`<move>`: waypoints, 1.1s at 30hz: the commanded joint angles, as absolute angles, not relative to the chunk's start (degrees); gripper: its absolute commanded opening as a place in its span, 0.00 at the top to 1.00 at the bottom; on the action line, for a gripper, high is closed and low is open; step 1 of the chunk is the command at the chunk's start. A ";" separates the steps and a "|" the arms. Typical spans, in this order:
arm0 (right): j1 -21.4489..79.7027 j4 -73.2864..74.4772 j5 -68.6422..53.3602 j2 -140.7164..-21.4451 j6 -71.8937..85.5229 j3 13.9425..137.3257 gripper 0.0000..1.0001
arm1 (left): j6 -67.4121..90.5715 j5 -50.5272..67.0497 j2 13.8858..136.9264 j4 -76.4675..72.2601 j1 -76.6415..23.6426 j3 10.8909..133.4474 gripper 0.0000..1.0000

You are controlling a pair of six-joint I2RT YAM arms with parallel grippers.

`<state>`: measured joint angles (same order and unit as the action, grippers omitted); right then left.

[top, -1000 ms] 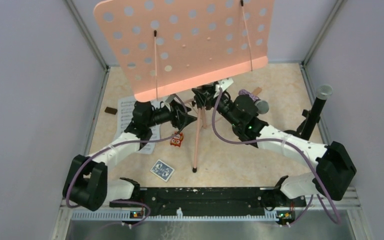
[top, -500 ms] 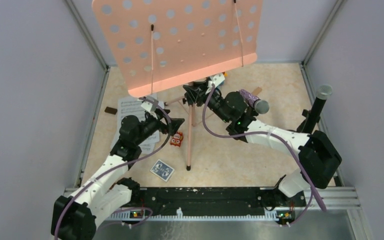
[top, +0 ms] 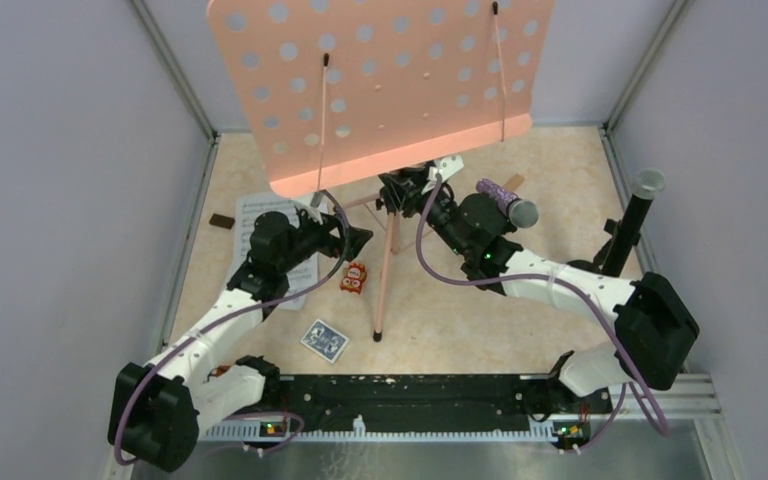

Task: Pack up the instrument practice props

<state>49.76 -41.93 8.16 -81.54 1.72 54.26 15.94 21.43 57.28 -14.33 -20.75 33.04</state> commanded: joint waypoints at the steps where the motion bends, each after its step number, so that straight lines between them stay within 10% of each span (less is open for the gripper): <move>1: 50.94 -31.09 10.06 -80.16 9.54 51.35 1.00 | 18.40 24.24 59.72 -18.66 -19.68 36.55 0.05; 26: 50.98 -28.98 7.36 -79.62 8.13 52.28 1.00 | 23.16 52.93 71.12 -42.85 -13.62 42.35 0.28; 33: 50.97 -29.58 7.52 -79.62 8.59 51.92 1.00 | 25.32 55.57 75.46 -42.89 -14.01 45.52 0.52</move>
